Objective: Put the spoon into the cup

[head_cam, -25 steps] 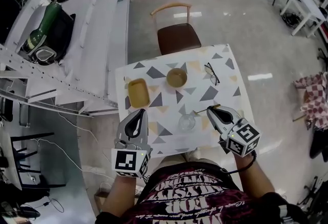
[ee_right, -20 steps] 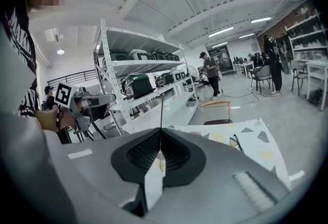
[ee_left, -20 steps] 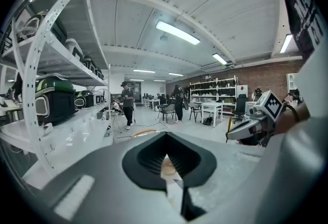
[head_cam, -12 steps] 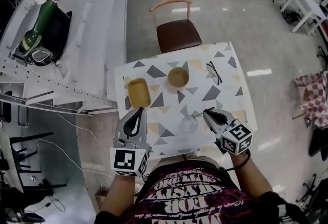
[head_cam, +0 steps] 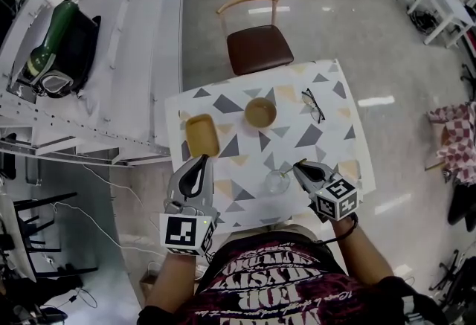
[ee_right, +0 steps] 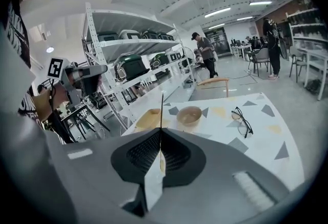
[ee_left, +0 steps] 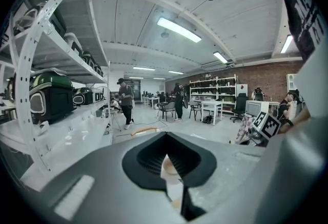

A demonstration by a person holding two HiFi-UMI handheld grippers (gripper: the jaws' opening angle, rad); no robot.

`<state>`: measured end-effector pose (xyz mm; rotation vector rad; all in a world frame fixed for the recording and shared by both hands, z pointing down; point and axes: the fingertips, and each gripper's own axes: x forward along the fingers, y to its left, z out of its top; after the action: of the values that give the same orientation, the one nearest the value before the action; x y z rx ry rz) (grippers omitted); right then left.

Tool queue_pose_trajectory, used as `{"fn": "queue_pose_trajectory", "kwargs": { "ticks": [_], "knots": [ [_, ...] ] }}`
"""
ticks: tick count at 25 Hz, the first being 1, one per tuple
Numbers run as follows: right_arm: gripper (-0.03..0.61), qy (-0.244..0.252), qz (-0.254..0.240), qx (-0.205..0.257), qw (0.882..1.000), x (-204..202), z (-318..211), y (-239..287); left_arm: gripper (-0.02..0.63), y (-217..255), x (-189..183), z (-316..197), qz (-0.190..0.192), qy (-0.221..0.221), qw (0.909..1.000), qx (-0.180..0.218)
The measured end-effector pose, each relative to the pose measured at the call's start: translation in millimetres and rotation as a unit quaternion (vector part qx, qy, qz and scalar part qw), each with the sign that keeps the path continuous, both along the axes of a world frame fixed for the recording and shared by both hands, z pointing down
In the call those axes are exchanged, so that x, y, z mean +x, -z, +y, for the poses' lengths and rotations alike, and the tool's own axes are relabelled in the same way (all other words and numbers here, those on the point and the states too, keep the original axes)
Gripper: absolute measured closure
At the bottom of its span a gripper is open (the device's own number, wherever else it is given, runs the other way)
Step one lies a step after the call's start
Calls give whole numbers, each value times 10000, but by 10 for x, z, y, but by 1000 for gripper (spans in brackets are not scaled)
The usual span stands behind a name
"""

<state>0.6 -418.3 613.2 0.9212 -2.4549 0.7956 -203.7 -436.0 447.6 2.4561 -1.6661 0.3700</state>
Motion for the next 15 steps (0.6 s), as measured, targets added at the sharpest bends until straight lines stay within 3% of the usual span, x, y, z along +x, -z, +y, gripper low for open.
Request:
{"fn": "queue_pose_trajectory", "kwargs": {
  "ticks": [15],
  "knots": [
    [545,70,336,-353,9988,-10,25,-458,614,-32,48,-58,54,-121,9999,-100]
  ]
}}
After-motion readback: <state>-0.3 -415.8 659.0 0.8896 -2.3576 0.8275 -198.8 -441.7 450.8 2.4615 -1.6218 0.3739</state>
